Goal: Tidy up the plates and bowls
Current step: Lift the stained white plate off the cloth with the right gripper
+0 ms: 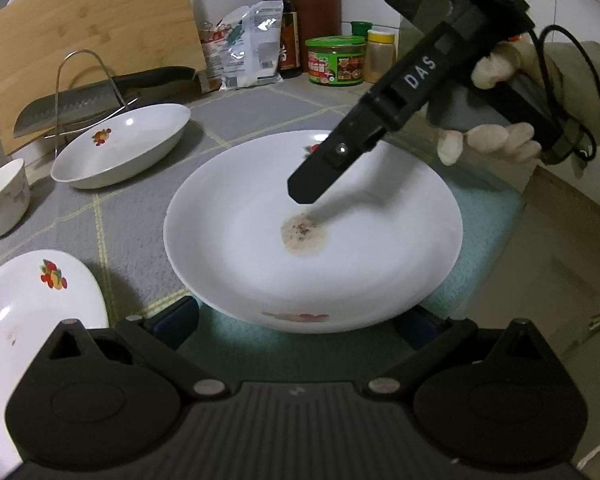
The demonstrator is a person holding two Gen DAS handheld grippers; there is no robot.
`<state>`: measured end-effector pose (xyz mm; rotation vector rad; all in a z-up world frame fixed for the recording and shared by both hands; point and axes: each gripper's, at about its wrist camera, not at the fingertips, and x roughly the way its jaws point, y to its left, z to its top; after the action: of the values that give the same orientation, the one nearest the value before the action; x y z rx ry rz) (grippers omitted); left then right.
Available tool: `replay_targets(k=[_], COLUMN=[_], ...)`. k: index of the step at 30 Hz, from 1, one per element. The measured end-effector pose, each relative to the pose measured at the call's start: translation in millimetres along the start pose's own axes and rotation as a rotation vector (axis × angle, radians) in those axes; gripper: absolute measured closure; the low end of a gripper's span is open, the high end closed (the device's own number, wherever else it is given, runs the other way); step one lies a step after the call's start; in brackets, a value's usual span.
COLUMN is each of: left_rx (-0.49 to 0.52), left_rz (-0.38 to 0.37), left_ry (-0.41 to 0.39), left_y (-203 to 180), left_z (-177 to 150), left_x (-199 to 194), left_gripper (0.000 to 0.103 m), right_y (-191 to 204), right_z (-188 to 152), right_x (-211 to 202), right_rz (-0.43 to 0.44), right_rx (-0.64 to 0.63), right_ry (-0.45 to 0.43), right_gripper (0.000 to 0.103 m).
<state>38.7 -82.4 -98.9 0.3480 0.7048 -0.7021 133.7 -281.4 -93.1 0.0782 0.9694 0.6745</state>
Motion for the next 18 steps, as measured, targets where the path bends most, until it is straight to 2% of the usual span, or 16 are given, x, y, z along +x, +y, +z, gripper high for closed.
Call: replay_targets(k=[9,18], left_rx=[0.020,0.006], left_rz=[-0.013,-0.017], left_ry=[0.001,0.017], left_y=[-3,-4], left_z=[4,10], left_x=[0,-2], left_gripper=[0.001,0.001], right_y=[-3,2], right_z=[1,1], right_x=[-1,-1], right_rz=[0.022,-0.015], right_rx=[0.002,-0.028], right_ry=[0.010,0.020], right_gripper=[0.000,0.000])
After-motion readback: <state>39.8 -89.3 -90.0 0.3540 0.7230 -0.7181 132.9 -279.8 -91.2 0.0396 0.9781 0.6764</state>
